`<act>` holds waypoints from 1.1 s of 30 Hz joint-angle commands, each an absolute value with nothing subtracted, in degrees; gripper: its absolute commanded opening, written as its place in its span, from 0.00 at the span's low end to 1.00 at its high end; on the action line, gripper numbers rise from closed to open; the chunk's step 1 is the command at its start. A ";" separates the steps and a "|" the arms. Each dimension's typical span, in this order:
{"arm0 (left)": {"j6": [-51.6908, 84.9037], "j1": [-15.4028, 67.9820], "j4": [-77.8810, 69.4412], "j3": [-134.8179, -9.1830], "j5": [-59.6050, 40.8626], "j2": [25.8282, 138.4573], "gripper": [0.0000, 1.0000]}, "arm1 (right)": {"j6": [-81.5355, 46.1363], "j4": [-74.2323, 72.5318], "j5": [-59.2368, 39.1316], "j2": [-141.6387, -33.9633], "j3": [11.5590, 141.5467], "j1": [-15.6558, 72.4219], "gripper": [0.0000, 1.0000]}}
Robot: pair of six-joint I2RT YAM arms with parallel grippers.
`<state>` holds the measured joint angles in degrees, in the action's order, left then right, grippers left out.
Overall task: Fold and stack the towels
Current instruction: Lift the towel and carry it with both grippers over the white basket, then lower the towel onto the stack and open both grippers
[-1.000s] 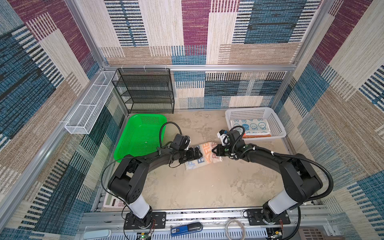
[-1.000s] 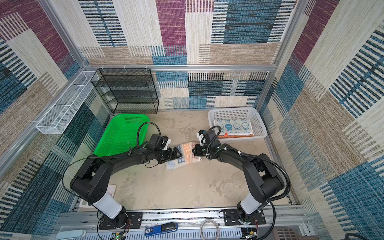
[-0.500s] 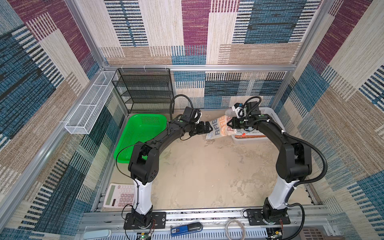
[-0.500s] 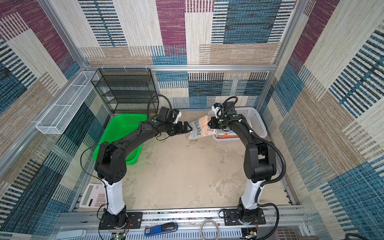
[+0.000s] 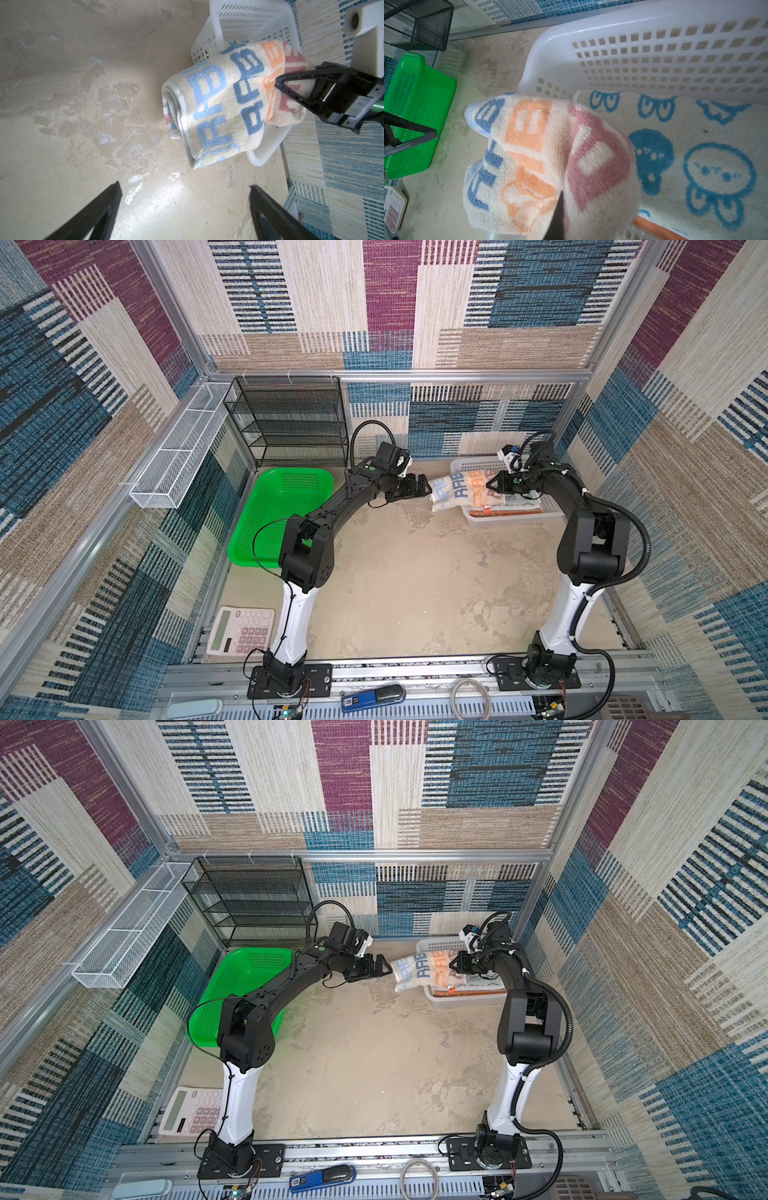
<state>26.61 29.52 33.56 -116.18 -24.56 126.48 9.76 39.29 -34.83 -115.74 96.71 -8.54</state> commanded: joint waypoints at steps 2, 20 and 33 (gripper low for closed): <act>23.52 29.46 36.76 -120.47 -24.80 128.58 0.99 | 15.29 42.65 -32.77 -118.49 99.42 -10.24 0.00; 20.66 28.92 41.22 -125.02 -23.65 134.76 0.99 | 21.74 49.37 -28.69 -128.89 111.44 -15.58 0.00; 20.29 28.65 41.93 -124.19 -23.03 135.62 0.99 | 23.09 51.89 -24.79 -131.16 116.88 -16.85 0.00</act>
<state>22.06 28.88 41.32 -124.55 -24.05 135.70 22.74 51.48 -27.68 -130.65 116.20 -16.38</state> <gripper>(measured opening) 0.985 0.091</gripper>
